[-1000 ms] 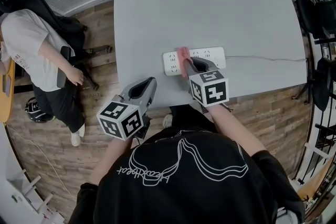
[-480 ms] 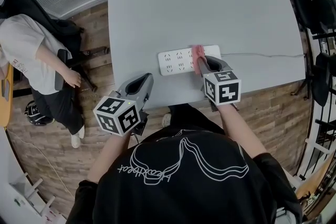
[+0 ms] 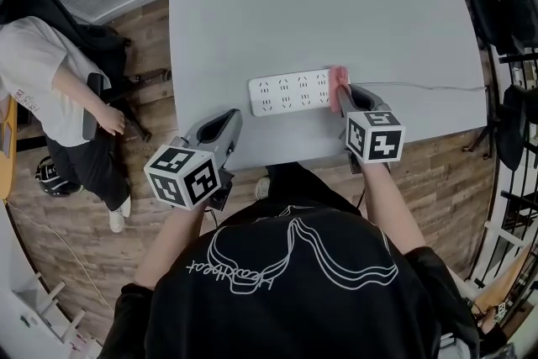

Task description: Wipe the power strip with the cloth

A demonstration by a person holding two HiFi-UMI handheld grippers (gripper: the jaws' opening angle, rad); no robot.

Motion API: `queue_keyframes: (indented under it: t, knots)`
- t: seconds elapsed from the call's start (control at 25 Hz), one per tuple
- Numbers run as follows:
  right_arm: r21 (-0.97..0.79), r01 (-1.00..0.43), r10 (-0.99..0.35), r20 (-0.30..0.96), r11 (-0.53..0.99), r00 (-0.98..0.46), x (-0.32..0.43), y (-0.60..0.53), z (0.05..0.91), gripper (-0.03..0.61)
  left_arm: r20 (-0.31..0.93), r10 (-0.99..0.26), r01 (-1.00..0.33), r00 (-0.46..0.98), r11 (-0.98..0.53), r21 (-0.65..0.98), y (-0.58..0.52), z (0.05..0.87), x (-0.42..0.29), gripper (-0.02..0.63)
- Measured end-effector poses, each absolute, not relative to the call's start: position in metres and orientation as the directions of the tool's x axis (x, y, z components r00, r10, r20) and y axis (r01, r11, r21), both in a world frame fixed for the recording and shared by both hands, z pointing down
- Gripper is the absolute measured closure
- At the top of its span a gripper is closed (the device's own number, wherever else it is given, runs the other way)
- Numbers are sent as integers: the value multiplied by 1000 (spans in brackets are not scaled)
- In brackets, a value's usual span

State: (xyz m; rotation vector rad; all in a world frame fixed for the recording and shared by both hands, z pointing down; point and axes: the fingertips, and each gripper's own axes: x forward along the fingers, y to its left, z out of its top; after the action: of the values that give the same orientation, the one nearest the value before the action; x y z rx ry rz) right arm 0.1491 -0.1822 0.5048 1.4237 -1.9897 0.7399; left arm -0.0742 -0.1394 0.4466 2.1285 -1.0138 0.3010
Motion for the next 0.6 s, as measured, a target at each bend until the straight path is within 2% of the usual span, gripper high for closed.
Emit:
queue_keyframes:
  t: [0.32,0.6]
  knots:
    - [-89,-970,-648,729,226,-218,176,-181,503,546,503,-568,-751,651,-388,534,-136,452,-77,600]
    - [-129,-962,-675,691,240,-260,161,-182,485,546,501,-574,-753,648,-384,534,-134,453,-83,600]
